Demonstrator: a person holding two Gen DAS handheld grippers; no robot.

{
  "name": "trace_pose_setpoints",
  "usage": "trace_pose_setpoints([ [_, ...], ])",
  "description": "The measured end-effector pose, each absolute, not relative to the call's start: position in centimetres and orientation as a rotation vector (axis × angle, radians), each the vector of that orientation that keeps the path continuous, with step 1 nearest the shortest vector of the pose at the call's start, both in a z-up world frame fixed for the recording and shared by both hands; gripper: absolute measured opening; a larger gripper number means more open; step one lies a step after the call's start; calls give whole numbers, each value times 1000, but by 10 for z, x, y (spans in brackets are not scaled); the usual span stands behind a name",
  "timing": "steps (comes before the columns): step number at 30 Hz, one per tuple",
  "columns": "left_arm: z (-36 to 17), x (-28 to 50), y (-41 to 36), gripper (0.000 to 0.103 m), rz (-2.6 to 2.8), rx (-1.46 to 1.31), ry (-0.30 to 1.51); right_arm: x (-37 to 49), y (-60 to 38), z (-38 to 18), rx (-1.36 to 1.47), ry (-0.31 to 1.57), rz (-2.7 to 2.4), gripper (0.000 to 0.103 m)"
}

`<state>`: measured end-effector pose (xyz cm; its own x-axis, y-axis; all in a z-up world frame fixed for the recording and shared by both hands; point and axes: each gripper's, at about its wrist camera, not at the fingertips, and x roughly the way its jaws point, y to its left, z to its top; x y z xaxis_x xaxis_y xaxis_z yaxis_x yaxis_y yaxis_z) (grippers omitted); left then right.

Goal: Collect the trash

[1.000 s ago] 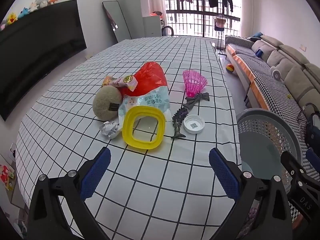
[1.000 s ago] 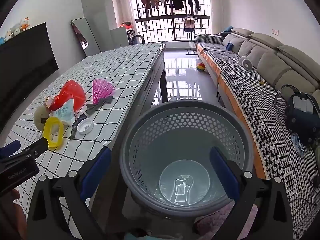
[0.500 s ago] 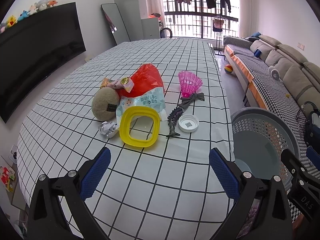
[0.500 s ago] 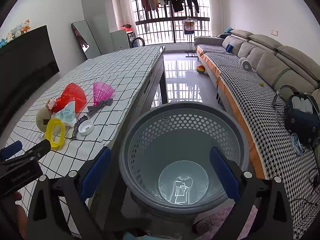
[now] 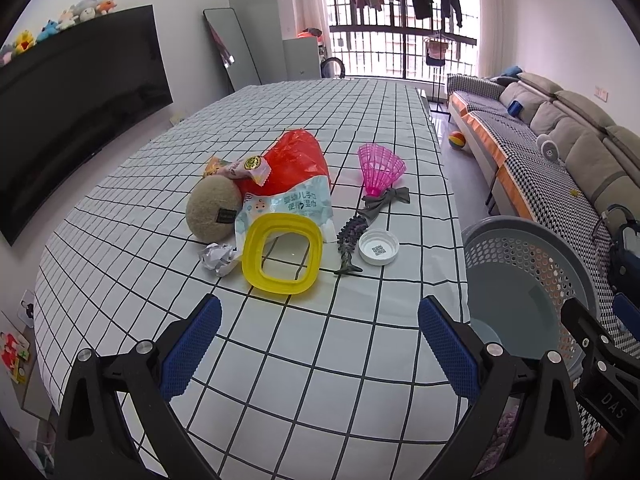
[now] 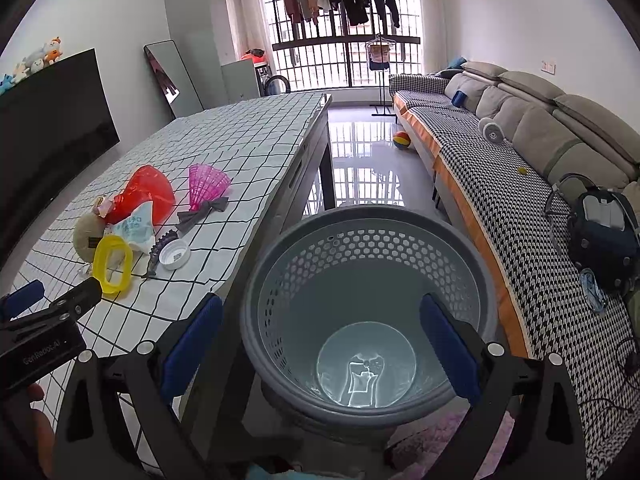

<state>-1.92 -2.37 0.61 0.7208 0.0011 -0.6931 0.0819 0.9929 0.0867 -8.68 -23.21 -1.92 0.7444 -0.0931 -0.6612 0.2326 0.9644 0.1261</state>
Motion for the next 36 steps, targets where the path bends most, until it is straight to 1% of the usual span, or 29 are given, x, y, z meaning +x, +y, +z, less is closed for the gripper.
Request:
trace_pose_setpoints([
  [36,6,-20,-24,97,-45,115,763,-88,-232,-15,210,702,-182,94],
])
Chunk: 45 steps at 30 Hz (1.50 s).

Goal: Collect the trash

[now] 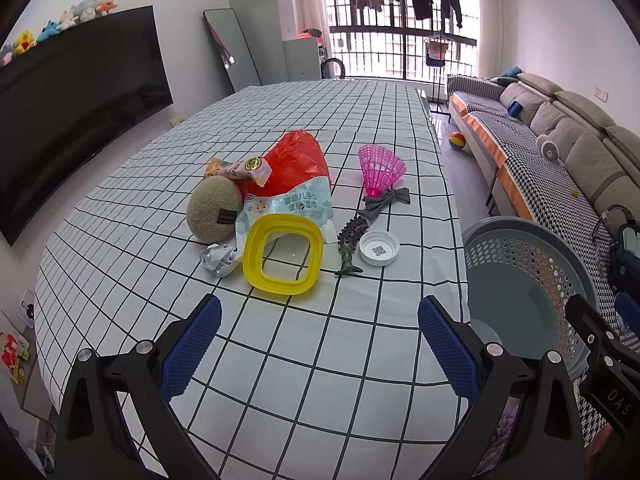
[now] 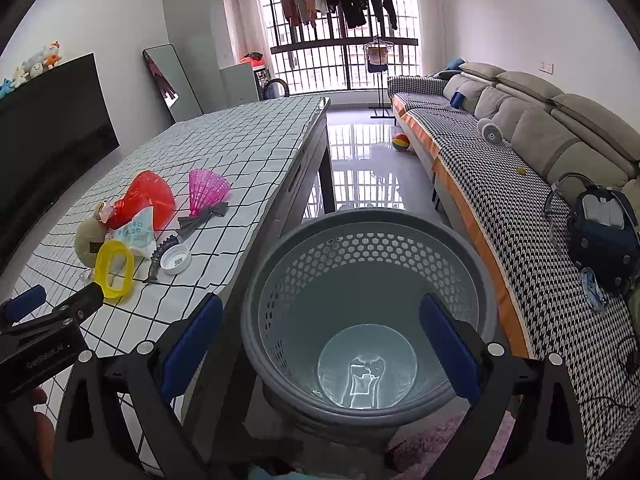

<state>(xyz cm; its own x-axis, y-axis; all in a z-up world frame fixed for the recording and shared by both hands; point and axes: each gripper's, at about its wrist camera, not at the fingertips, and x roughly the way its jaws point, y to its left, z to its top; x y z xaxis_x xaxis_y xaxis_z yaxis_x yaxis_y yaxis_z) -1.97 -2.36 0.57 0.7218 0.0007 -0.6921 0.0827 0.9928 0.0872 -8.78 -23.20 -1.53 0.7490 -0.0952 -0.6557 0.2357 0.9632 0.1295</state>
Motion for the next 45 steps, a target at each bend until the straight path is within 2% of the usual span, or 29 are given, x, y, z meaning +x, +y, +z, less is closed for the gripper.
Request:
trace_pose_setpoints([
  [23,0,-15,-17,97,-41,101,777,-79,-225,-24,208,726,-151,94],
  [45,-13,30,38,97,56,73,807,-11,-174,-28,125,790,10,94],
])
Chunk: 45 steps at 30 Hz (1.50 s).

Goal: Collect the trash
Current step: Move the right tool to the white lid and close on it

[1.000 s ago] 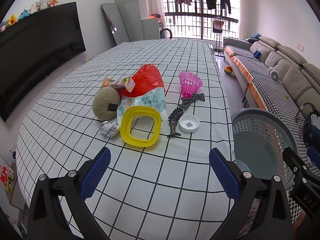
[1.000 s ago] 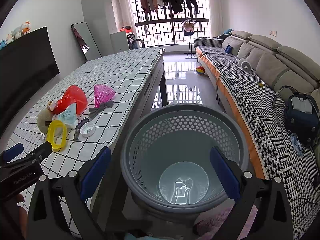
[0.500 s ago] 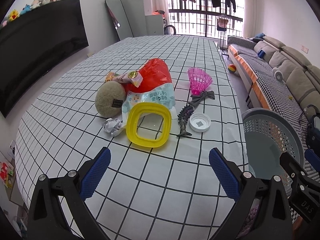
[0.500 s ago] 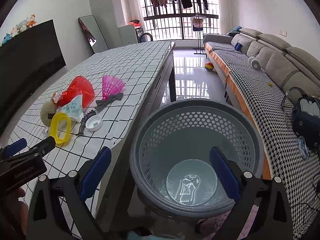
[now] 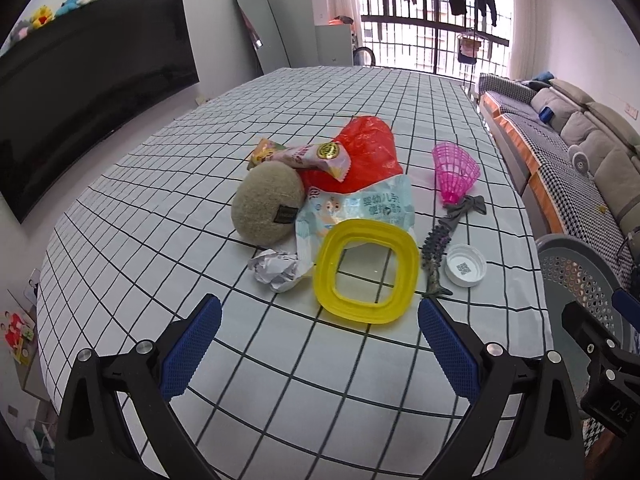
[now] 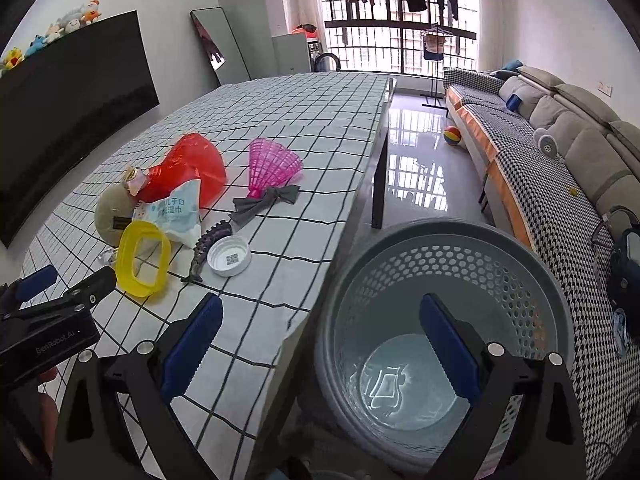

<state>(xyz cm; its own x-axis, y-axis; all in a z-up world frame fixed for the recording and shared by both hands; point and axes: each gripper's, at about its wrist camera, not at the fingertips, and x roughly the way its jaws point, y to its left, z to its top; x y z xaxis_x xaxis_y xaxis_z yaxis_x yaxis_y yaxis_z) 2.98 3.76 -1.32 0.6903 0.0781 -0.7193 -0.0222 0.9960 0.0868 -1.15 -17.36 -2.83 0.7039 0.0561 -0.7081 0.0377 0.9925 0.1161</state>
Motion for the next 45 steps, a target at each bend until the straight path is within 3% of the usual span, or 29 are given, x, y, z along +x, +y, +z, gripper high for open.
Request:
trace_pose_setpoints([
  [14,-21,38,94,97,144,12,827,55,-128,-44,32,908,182,94],
  [30,-32,41,93,97,109,-18,848,97,-118,-63,-86,992,194,93],
  [35,-33,41,89,97,95,-20,851,100,-107,-67,-131,1007,193,74],
  [38,-33,42,87,97,89,-24,852,100,-102,-67,-141,996,203,72],
  [40,-34,41,86,97,86,-24,854,99,-99,-67,-144,993,219,66],
  [45,-34,41,83,97,70,-34,861,93,-92,-64,-138,990,273,39],
])
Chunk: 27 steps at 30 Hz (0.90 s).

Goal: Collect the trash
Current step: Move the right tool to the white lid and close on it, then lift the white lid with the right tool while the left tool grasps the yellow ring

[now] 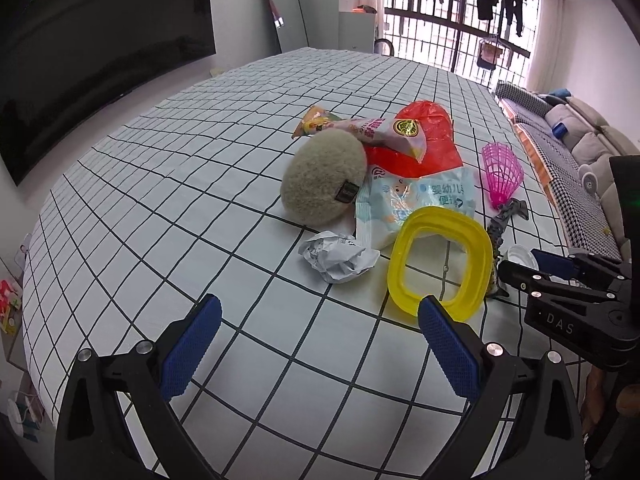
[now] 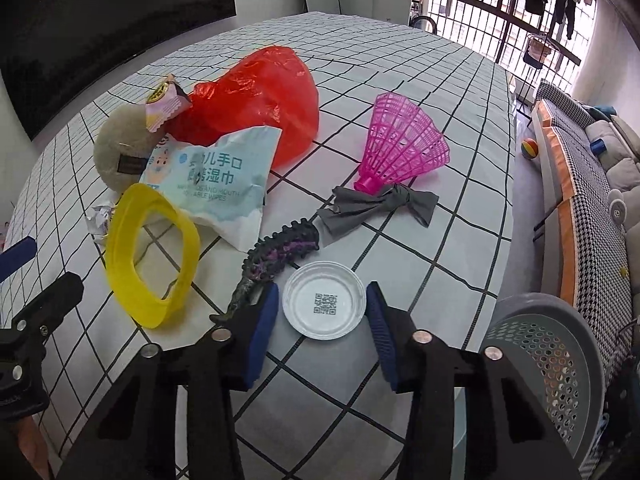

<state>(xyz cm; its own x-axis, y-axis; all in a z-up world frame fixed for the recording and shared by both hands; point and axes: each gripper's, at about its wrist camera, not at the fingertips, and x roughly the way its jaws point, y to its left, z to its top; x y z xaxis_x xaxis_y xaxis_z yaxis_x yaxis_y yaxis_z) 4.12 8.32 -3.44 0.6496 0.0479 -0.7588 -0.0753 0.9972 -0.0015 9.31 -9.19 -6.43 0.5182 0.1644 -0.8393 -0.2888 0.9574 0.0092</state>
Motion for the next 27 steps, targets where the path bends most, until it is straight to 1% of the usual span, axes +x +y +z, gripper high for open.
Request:
trace_pose_setpoints([
  [5,-35,41,79,97,55,-35,864,84,-99,-64,-104,975,288,39],
  [10,-35,42,72,97,23,-47,861,66,-121,-57,-33,951,242,39],
  [21,-41,58,40,97,-38,-36,880,26,-168,-60,104,947,200,39],
  [27,-46,66,30,97,-49,-41,892,25,-176,-58,147,938,203,39],
])
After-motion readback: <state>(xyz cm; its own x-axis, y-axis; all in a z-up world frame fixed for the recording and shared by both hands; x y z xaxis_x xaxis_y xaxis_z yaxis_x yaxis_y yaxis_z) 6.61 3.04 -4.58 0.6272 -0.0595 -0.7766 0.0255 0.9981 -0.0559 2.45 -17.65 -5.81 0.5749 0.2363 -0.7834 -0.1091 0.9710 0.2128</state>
